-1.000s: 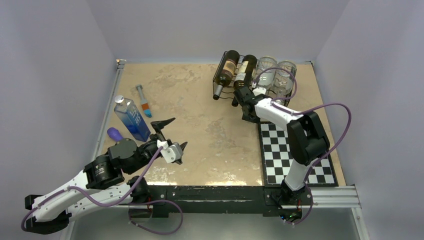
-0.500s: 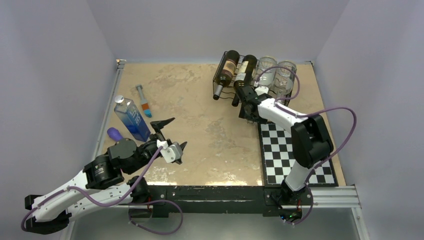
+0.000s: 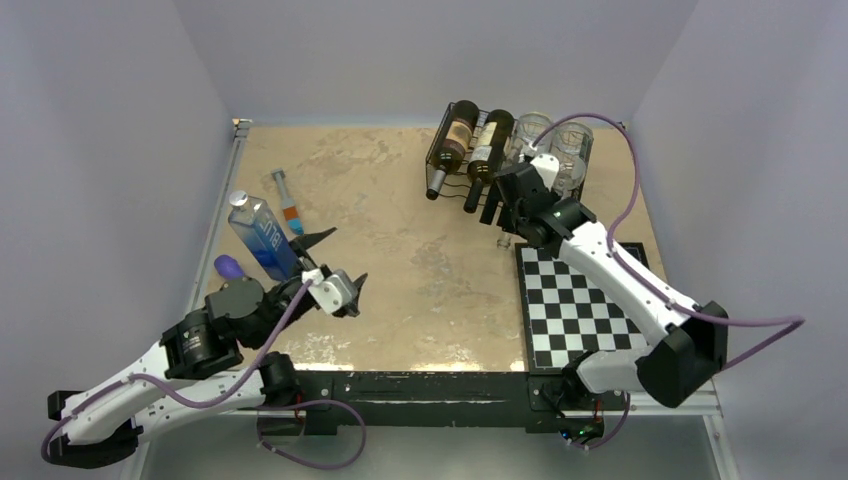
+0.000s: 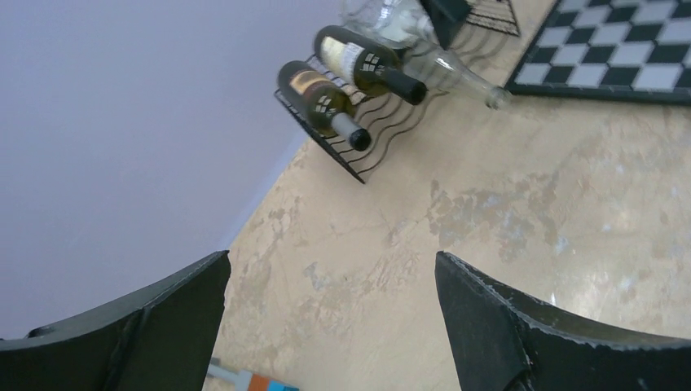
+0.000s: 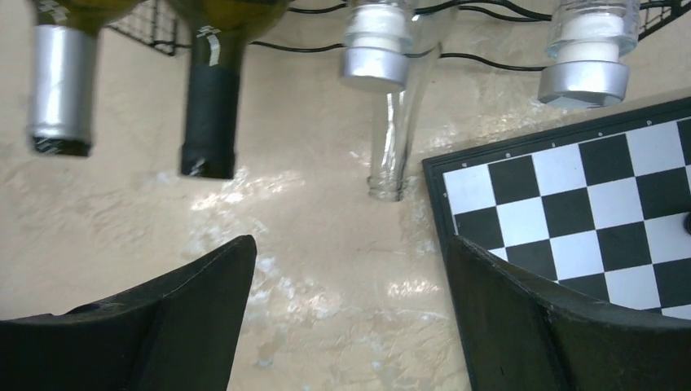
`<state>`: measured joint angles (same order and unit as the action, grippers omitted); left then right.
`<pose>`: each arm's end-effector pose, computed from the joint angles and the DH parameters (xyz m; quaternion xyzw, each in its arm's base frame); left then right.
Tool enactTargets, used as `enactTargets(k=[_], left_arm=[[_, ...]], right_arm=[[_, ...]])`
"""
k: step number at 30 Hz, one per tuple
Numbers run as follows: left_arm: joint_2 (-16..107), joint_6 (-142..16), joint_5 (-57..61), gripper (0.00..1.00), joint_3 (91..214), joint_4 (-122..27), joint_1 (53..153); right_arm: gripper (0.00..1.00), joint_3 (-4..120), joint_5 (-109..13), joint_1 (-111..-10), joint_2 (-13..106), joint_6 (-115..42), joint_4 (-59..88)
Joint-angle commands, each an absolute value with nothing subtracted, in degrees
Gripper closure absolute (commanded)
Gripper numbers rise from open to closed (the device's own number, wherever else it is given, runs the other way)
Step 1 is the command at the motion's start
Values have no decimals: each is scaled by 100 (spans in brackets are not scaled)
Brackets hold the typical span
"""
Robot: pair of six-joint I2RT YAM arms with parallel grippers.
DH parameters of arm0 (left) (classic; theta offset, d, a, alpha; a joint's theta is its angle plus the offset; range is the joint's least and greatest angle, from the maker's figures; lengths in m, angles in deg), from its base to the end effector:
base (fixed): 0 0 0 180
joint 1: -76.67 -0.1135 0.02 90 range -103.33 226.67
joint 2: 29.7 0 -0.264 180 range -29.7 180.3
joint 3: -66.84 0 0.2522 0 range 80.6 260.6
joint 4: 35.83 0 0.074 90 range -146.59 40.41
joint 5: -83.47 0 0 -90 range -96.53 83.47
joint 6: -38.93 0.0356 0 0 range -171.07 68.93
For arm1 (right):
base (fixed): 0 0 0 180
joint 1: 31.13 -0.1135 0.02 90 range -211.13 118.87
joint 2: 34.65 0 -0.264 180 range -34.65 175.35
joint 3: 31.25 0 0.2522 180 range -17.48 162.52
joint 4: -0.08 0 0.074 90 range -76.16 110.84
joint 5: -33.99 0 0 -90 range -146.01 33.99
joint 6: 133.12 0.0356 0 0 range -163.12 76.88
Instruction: Put the wine bottle on the wine rack
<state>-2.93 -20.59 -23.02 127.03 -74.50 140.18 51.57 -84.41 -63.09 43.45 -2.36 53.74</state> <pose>0.0548 -0.0872 0.3614 0.4687 0.5693 -0.0880 0.6696 0.2517 0.1371 0.3132 0.1554 0.8986 0.0166 0.4100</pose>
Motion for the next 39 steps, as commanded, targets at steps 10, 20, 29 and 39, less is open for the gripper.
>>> enactTargets(k=[10, 20, 29, 39], left_arm=[[964, -4853, -5989, 1, 15049, -8898, 13306], [2127, -5850, -4540, 1, 16039, -10733, 10884], [1722, -5922, -3747, 1, 15098, -9429, 8816], [1787, -6251, -2098, 1, 13827, -8340, 7864]], right_arm=[[12, 5690, -7560, -6899, 3532, -933, 5100], [14, 5677, -7367, -6896, 3532, -724, 5249], [13, 5848, -7260, -6897, 3497, -859, 5550], [13, 6074, -7141, -6894, 3640, -971, 5730]])
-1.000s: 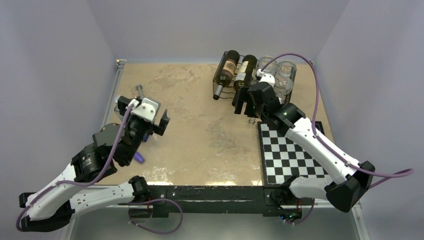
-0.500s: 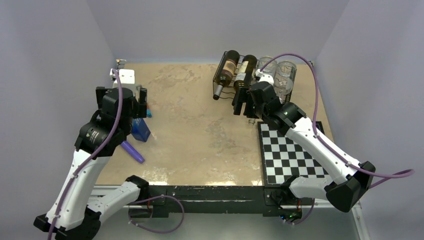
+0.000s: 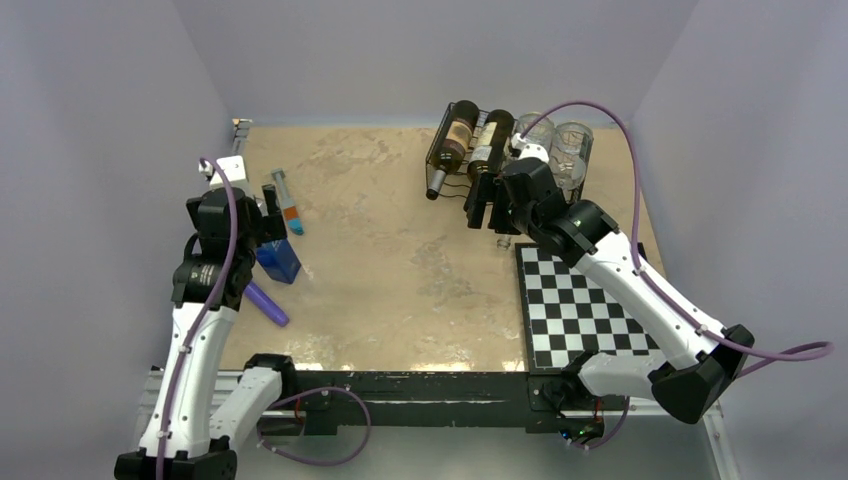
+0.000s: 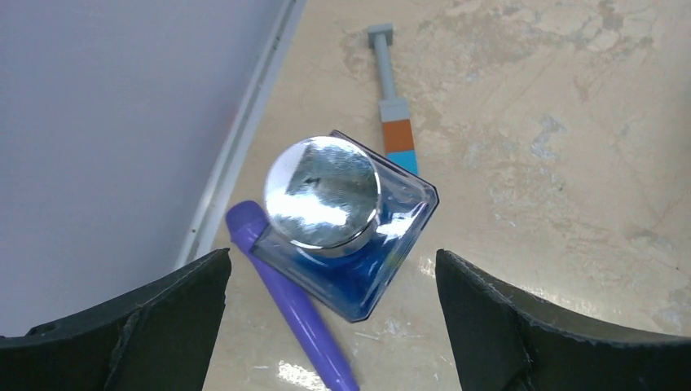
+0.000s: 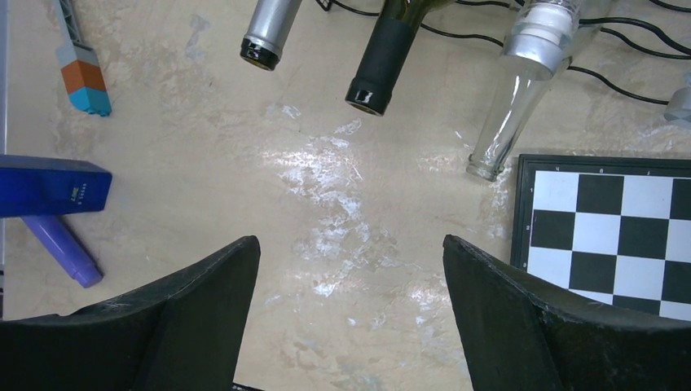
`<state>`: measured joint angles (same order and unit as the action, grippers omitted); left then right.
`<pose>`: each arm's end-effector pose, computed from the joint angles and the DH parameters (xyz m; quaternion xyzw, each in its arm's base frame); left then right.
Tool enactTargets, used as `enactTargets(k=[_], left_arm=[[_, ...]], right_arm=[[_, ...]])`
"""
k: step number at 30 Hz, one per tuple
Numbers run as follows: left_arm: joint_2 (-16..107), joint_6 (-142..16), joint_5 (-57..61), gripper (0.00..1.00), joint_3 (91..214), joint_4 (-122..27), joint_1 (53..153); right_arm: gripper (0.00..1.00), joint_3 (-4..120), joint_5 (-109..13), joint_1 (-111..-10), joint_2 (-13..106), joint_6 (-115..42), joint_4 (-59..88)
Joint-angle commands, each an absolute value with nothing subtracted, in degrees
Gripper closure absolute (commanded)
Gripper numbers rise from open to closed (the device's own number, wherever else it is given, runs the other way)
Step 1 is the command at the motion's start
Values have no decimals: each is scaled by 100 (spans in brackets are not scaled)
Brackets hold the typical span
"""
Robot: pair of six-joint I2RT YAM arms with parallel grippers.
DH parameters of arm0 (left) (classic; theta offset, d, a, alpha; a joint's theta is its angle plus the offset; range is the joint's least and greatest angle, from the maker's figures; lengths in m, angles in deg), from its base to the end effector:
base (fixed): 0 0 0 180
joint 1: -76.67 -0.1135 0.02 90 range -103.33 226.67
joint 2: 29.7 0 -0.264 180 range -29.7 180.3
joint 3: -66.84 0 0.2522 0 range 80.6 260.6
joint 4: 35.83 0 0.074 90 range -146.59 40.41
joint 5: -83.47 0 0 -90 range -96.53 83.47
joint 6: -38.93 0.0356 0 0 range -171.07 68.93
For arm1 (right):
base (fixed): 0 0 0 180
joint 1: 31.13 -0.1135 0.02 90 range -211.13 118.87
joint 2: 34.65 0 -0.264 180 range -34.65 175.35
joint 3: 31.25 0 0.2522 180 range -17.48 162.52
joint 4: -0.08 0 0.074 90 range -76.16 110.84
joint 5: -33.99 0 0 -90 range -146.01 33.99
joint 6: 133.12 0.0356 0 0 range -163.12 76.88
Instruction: Put the wine bottle on the wine rack
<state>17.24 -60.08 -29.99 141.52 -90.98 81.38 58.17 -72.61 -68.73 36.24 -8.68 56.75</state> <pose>0.1583 0.0012 0.3747 -0.1369 0.8321 0.1117 0.5257 0.2104 0.1492 0.3763 0.0386 0.8913 0.1494 0.4263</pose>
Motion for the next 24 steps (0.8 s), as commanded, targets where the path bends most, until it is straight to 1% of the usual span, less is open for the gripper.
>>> enactTargets(k=[1, 3, 6, 8, 11, 14, 19, 24], left_arm=[[1808, -6259, -1985, 1, 13736, -8234, 7799], [1849, -6231, -1891, 1, 13589, -8016, 7700], [1967, -6196, -2048, 2, 13518, -7964, 7669], [1983, -6163, -2118, 6, 13449, -7896, 7667], [1936, -6117, -2026, 17, 13335, -7772, 7667], [1820, -6004, -1963, 25, 13225, -7667, 7667], [1661, -5942, -1774, 46, 13071, -7570, 7667], [1501, -5941, -1579, 61, 12993, -7576, 7667]], right_arm=[[13, 6078, -7123, -6895, 3644, -984, 5738], [13, 6092, -7106, -6898, 3653, -1013, 5764], [13, 6131, -7077, -6900, 3662, -1049, 5823], [13, 6180, -7069, -6901, 3671, -1101, 5863], [13, 6233, -7068, -6901, 3678, -1174, 5874], [13, 6282, -7067, -6900, 3710, -1209, 5895], [14, 6282, -7035, -6895, 3730, -1209, 5849], [14, 6283, -7032, -6897, 3734, -1224, 5836]])
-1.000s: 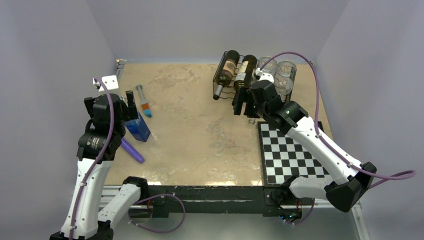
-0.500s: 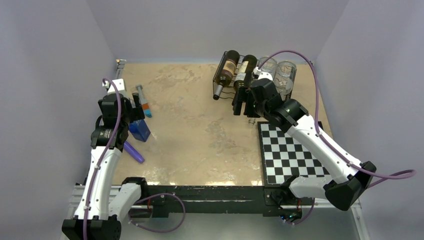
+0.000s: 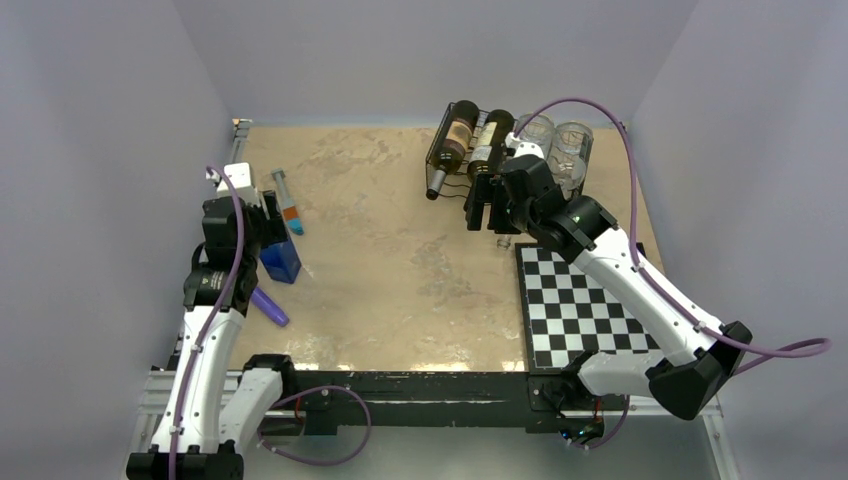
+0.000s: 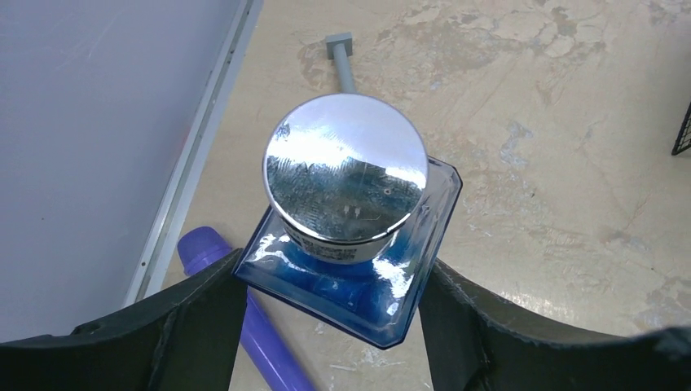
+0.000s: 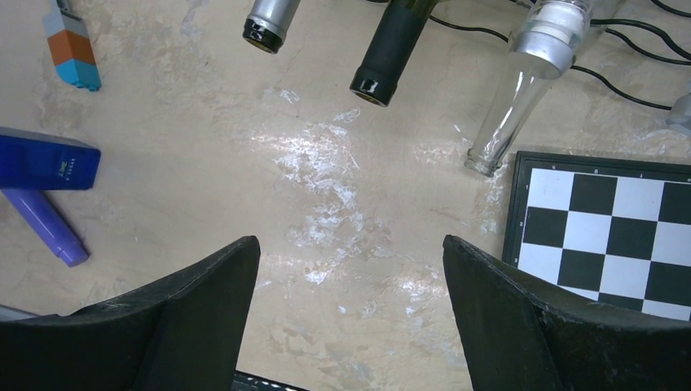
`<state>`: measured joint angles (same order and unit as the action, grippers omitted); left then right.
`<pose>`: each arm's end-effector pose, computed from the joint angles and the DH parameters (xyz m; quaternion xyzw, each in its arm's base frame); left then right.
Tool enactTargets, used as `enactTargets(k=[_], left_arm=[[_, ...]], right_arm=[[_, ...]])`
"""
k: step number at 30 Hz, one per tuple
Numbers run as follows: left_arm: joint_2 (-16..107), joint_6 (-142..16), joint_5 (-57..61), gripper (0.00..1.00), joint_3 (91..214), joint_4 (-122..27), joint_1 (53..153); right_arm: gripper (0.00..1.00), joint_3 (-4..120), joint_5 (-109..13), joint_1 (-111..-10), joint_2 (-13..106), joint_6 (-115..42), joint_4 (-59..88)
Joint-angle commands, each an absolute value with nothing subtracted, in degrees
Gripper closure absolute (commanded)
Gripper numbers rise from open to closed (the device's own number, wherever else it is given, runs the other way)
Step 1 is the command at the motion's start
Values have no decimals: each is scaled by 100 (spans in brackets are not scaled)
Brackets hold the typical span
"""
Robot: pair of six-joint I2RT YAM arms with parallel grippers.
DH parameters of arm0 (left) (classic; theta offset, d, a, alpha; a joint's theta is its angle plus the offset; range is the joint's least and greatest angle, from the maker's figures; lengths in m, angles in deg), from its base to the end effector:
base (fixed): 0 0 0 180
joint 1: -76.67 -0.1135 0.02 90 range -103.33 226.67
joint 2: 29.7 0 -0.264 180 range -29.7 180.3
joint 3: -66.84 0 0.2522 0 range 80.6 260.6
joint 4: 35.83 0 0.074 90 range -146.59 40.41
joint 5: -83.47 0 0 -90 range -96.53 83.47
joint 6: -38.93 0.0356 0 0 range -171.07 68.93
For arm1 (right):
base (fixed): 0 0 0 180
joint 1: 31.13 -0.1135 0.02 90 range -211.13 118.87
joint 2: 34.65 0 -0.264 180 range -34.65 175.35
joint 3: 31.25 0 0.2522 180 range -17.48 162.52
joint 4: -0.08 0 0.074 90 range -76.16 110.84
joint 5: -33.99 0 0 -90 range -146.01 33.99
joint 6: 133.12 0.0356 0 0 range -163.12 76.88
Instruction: Put the wine bottle on the wine rack
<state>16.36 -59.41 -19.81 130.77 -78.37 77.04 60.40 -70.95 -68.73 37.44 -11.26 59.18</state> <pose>0.1756 0.0070 0.3356 -0.1204 0.8298 0.0564 0.5419 0.2116 0.1514 0.3801 0.0104 0.8986 0.1441 0.4143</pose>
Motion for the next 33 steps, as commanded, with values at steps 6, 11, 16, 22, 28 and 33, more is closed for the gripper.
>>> enactTargets(k=[6, 11, 16, 22, 28, 33], left_arm=[[1340, -6033, -1201, 65, 13032, -7734, 7667], [1177, -6355, -820, 65, 13075, -8016, 7667], [1022, -6694, -60, 72, 13033, -8008, 7667], [981, -6670, 1393, 79, 12879, -7699, 7676], [907, -6571, 3292, 81, 12464, -7077, 7821], [975, -6156, 4010, 79, 12395, -6955, 8384]], right_arm=[[14, 6261, -7060, -6896, 3724, -1207, 5788], [14, 6270, -6866, -6893, 3774, -1230, 5659], [14, 6302, -6671, -6964, 3889, -1279, 5539], [15, 6255, -6396, -7142, 3961, -1422, 5295], [12, 5556, -4336, -7441, 3782, -2379, 3814], [9, 4967, -3393, -8012, 3704, -3006, 2833]])
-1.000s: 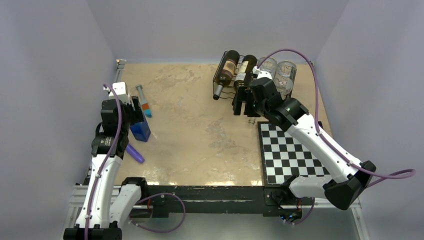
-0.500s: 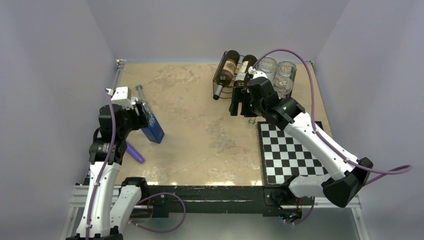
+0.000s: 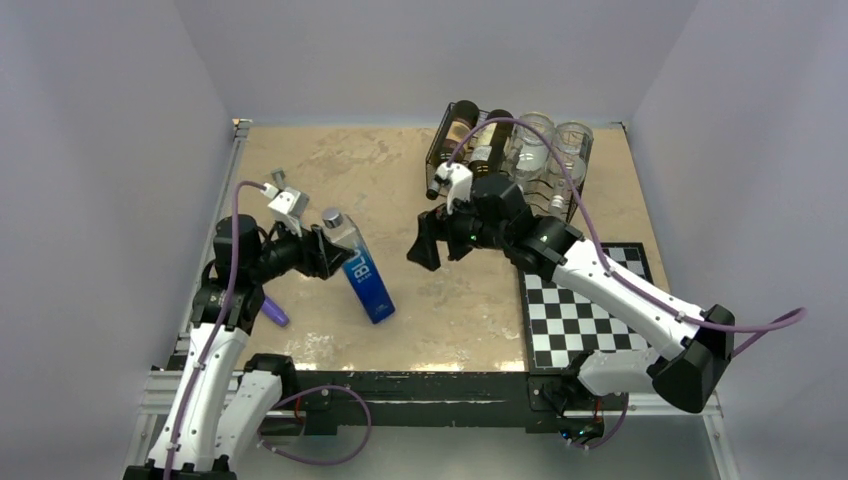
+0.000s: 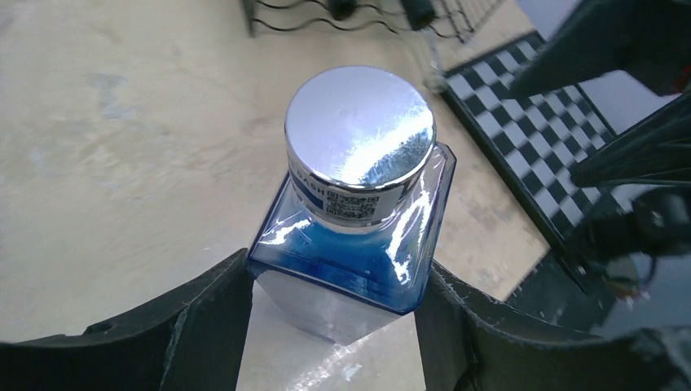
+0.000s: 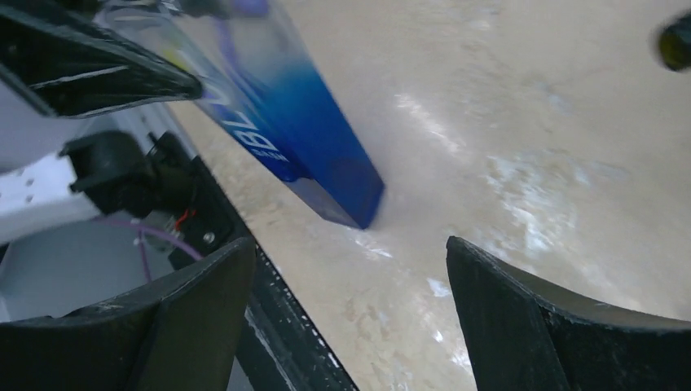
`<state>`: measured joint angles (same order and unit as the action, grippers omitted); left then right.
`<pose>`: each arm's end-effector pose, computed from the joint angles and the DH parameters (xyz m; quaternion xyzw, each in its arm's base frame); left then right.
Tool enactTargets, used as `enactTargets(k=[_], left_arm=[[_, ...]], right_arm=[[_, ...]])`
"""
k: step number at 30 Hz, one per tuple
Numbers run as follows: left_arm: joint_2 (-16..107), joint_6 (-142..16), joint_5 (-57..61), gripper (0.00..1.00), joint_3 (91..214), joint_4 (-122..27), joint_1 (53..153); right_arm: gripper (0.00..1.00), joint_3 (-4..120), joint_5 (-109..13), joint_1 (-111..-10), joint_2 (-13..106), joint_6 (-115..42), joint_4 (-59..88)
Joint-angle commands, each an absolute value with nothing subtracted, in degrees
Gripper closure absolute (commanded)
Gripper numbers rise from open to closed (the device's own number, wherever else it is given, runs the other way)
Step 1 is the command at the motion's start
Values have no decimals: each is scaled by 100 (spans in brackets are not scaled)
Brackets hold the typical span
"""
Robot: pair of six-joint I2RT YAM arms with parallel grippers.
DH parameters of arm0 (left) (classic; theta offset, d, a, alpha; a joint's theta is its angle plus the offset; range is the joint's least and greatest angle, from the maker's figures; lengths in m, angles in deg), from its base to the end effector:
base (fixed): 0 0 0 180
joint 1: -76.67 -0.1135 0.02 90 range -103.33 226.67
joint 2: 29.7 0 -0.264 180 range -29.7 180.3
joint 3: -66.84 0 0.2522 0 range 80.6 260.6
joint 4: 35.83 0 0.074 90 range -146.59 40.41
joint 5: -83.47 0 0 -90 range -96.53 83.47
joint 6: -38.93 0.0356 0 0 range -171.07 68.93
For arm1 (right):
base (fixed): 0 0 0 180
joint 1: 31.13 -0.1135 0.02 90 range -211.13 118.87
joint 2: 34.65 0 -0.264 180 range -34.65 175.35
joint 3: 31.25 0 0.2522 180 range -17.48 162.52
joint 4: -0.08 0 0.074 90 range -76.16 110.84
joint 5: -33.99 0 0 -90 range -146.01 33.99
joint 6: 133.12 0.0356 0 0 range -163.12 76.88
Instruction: Put the wine bottle on the wine rack
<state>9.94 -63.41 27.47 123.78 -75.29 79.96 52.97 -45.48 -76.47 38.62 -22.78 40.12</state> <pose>0.1520 -0.0287 0.3179 0.1000 0.8040 -0.3129 0.4957 0.1970 0.2086 0.3612 -0.2312 0.8280 0.3402 0.3812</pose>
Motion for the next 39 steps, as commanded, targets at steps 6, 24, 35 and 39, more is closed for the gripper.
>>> enactTargets(k=[6, 24, 35, 39], left_arm=[[1007, -5968, 4237, 87, 12412, -6829, 8827], [1100, -6013, 5092, 100, 13714, -6934, 8828], [1167, -6259, 5262, 100, 14859, -6889, 8828], [1165, -6647, 5332, 100, 15069, -6477, 8828]], right_arm=[[8, 3994, -2985, -8223, 3707, -2919, 1189], [7, 3699, -2526, -8435, 4101, -2887, 71], [5, 3815, -2411, -8469, 3679, -3001, 213], [4, 3814, -2320, -8496, 3488, -2821, -24]])
